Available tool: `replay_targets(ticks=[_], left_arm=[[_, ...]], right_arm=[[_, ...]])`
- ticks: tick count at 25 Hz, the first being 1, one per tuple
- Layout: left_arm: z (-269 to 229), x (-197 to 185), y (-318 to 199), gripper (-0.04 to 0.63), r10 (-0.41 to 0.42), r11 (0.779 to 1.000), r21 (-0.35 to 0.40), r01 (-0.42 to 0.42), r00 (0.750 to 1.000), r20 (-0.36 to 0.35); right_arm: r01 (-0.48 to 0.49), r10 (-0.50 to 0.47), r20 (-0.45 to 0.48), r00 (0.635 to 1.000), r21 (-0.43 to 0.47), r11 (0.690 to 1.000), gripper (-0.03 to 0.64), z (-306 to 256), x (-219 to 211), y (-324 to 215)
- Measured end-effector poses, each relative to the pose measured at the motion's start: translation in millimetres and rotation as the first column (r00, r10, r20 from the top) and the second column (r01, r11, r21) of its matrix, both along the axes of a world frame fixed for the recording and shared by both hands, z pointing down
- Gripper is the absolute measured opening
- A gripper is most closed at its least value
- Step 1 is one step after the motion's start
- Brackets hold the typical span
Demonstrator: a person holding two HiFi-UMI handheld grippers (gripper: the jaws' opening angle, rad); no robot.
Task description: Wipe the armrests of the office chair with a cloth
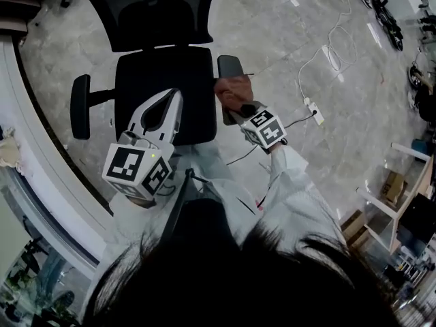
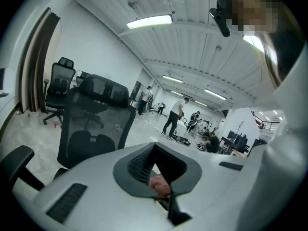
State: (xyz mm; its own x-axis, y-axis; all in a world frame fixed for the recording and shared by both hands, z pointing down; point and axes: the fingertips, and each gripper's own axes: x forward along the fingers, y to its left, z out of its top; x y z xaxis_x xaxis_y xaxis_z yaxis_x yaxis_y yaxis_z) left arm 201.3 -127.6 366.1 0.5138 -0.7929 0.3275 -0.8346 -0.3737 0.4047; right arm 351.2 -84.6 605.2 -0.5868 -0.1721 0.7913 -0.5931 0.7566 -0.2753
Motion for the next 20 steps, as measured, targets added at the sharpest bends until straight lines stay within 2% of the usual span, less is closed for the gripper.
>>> replay_targets(ticks=[6, 9, 12, 16, 20], left_arm=[[12.8, -49.9, 6.0, 0.003, -0.124, 0.992, -0.030, 0.125, 0.992, 0.022], [13.8, -69.4, 10.1, 0.003, -0.182, 0.983, -0.035, 0.183, 0.983, 0.027], [13.1, -82.3, 12.9, 0.003, -0.204, 0.978, -0.034, 0.205, 0.979, 0.026], [11.0, -90.1, 17.8, 0.003, -0.216, 0.976, -0.030, 0.217, 0.976, 0.026], [6.6, -85.7, 17.0, 0.003, -0.193, 0.981, -0.019, 0.193, 0.981, 0.024]], right_arm=[[0.005, -0.006, -0.032, 0.999, -0.004, 1.000, 0.046, 16.7, -16.7, -83.2], [-0.040, 0.039, -0.040, 0.998, -0.023, 0.999, 0.046, 23.1, -22.9, -118.1], [-0.095, 0.093, -0.073, 0.993, -0.016, 0.995, 0.046, 26.6, -24.2, -141.8], [-0.114, 0.110, -0.073, 0.991, -0.042, 0.993, 0.046, 27.5, -34.9, -141.6], [-0.036, 0.033, -0.066, 0.997, -0.049, 0.998, 0.046, 19.8, -42.9, -106.7]])
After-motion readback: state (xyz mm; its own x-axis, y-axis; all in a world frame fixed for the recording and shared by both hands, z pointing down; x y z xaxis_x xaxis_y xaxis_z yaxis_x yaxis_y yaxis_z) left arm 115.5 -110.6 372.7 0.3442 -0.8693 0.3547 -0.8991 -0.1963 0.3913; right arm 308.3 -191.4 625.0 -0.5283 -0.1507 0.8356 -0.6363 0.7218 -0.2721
